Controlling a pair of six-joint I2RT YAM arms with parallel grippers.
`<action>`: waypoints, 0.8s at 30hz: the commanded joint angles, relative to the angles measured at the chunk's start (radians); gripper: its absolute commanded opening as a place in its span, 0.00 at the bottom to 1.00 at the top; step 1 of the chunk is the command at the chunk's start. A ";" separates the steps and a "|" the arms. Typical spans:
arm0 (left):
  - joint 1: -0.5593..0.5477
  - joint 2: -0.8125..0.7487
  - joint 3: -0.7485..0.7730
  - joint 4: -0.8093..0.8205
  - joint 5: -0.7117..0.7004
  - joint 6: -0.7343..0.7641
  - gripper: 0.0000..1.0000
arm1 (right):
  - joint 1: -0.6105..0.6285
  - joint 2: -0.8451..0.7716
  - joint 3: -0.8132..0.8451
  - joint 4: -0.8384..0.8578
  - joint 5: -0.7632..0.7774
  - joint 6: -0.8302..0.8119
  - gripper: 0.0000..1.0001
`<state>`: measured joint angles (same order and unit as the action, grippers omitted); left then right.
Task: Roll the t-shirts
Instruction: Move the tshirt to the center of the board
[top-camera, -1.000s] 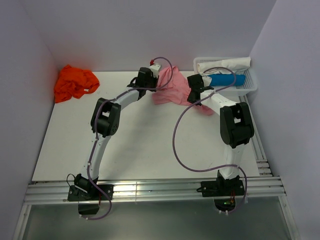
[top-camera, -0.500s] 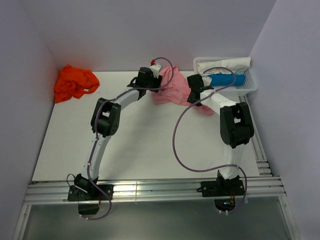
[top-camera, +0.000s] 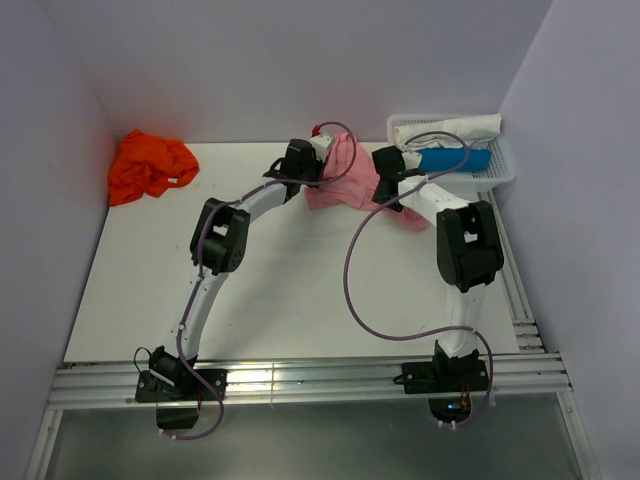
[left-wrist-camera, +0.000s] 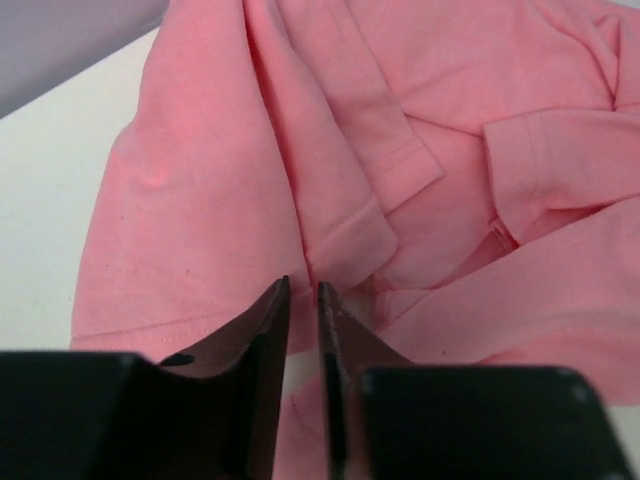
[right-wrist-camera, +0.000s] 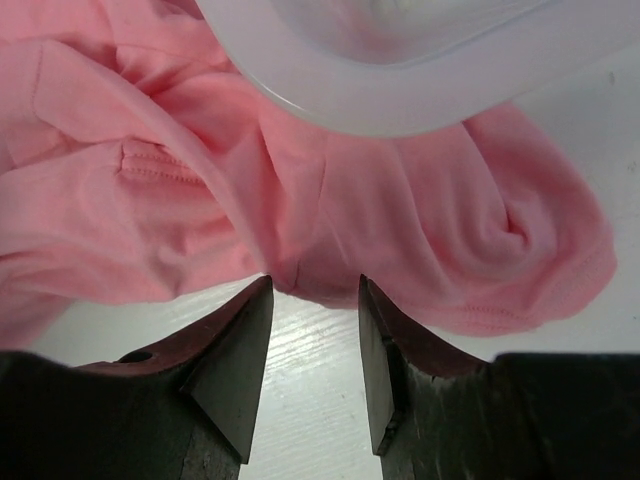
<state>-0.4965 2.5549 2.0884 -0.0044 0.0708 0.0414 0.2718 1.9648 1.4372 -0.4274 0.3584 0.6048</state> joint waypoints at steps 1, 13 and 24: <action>-0.004 0.007 0.067 0.009 -0.012 0.005 0.21 | 0.009 0.034 0.060 -0.025 0.027 -0.016 0.47; 0.001 -0.059 0.036 0.018 -0.029 0.015 0.00 | 0.009 0.039 0.060 -0.020 0.025 -0.017 0.08; 0.012 -0.081 0.029 0.007 -0.017 0.015 0.35 | 0.023 -0.105 -0.020 -0.004 0.016 -0.007 0.00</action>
<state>-0.4877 2.5519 2.1098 -0.0124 0.0551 0.0505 0.2737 1.9690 1.4391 -0.4450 0.3580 0.5941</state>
